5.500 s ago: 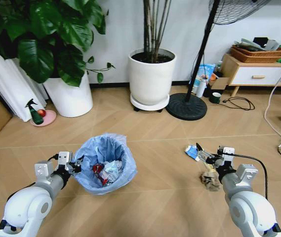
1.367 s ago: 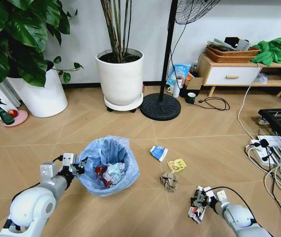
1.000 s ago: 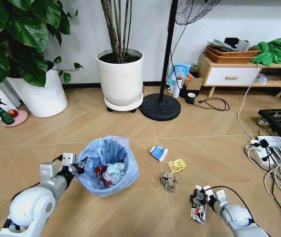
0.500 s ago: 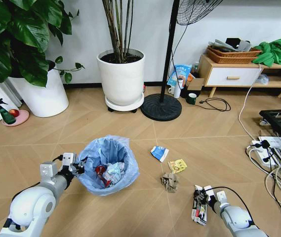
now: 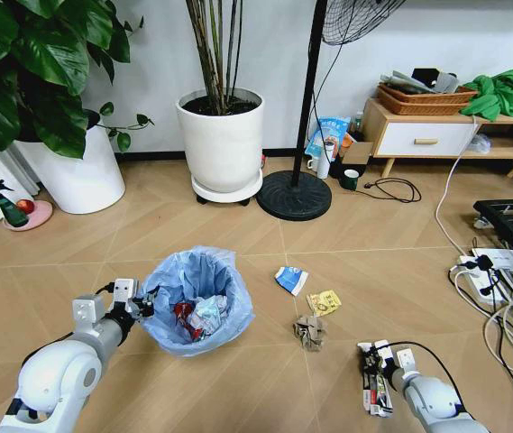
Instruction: Pick up the trash bin and place the garbage on the floor into it.
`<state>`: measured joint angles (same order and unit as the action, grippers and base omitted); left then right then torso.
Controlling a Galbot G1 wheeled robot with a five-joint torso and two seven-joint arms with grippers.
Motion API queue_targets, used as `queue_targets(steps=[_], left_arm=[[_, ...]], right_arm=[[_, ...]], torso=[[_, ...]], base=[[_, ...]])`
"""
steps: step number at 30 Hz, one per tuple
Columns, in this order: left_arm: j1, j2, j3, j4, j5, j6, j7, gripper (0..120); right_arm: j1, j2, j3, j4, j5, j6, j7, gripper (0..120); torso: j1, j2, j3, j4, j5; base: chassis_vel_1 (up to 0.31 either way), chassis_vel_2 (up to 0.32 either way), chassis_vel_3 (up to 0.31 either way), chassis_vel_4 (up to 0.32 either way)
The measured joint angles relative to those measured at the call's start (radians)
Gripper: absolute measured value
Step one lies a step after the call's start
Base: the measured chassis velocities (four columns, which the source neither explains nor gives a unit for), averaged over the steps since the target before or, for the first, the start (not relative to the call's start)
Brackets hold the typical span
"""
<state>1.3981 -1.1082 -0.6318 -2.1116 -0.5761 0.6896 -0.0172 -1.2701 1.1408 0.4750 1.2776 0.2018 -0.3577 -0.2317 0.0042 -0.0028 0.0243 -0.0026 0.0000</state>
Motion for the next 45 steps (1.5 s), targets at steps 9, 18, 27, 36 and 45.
queue_targets(steps=[9,18,27,36,45], left_arm=[[0.001,-0.002,0.003,0.0,0.001,-0.001,0.001,0],[0.0,0.005,0.007,0.0,0.001,-0.001,0.003,0],[-0.004,0.007,0.009,0.003,0.001,0.0,0.004,0],[-0.004,0.011,0.006,0.005,-0.002,0.0,0.004,0],[-0.035,0.017,0.047,0.029,-0.018,0.002,0.004,0]], right_arm=[[-0.011,-0.013,0.007,0.078,0.04,-0.013,0.015,0],[0.035,-0.064,0.018,0.226,0.163,-0.01,0.053,0],[0.156,-0.151,-0.054,0.392,0.314,-0.008,0.086,0],[0.305,-0.224,-0.144,0.543,0.457,-0.003,0.099,0],[0.481,-0.239,-0.28,0.619,0.642,0.051,0.076,0]], torso=[[0.0,0.0,0.0,0.0004,-0.0007],[0.0,0.0,0.0,0.0004,-0.0009],[0.0,0.0,0.0,0.0005,-0.001],[0.0,0.0,0.0,0.0006,-0.0012],[0.0,0.0,0.0,0.0003,-0.0012]], base=[[0.0,0.0,0.0,0.0],[0.0,0.0,0.0,0.0],[0.0,0.0,0.0,0.0],[0.0,0.0,0.0,0.0],[0.0,0.0,0.0,0.0]])
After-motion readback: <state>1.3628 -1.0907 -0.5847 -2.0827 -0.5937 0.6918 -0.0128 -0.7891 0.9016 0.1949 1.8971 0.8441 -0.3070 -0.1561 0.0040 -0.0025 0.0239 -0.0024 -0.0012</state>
